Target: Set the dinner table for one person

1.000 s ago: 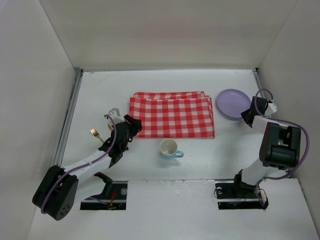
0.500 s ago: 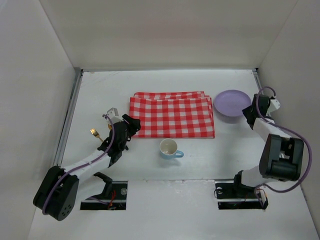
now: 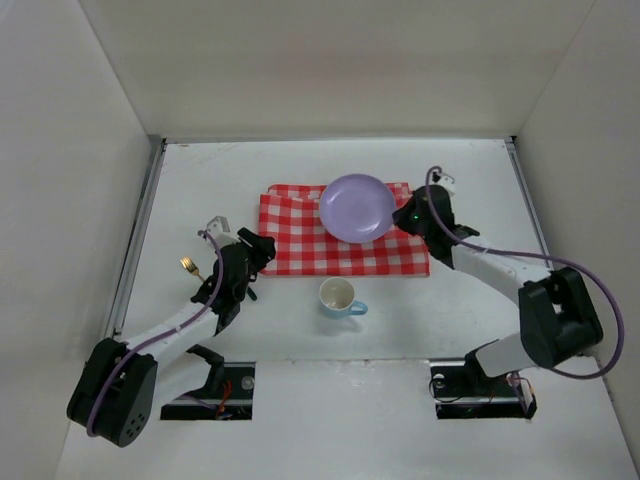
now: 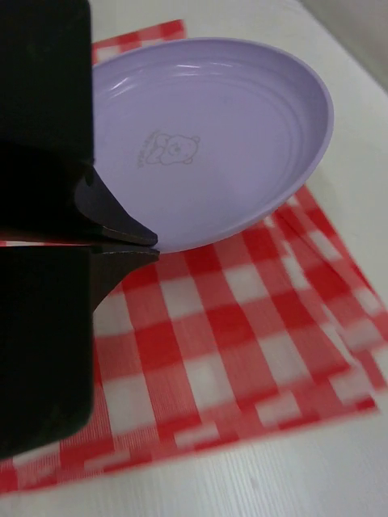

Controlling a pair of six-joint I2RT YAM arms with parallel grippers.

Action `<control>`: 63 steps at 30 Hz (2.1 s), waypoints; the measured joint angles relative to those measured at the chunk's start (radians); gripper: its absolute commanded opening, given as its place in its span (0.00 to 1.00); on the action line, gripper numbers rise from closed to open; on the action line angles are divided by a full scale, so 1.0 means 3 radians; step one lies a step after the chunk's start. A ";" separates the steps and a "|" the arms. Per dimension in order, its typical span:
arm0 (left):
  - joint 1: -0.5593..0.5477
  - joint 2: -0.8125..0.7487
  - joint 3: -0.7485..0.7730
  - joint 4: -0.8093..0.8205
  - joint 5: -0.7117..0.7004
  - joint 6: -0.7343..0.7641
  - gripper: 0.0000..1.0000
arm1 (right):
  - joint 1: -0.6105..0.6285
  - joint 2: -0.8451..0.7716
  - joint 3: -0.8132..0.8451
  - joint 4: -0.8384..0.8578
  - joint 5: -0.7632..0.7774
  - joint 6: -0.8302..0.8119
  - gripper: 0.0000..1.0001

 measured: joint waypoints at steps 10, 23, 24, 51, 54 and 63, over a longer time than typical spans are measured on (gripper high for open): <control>0.0009 0.0001 -0.0014 0.0001 -0.0029 0.0003 0.48 | 0.0549 0.0706 0.0215 0.0088 -0.0306 0.0098 0.04; 0.0000 0.0056 -0.0029 0.0004 -0.0039 0.0003 0.48 | 0.0548 0.1119 0.0543 0.0203 -0.0336 0.0154 0.27; 0.0001 0.0056 -0.0031 0.0004 -0.0039 0.0003 0.48 | 0.0548 0.1124 0.0543 0.0203 -0.0336 0.0155 0.27; -0.0086 0.0182 -0.0032 0.0024 -0.0032 0.0010 0.24 | 0.2425 -0.1685 -0.0660 -0.1141 0.0388 -0.0601 0.64; -0.0086 0.0181 -0.0032 0.0024 -0.0034 0.0011 0.26 | 0.2581 -0.1741 -0.0660 -0.1308 0.0420 -0.0608 0.68; -0.0078 0.0181 -0.0032 0.0025 -0.0033 0.0009 0.32 | 0.2722 -0.1221 -0.0652 -0.1410 0.0229 -0.0758 0.67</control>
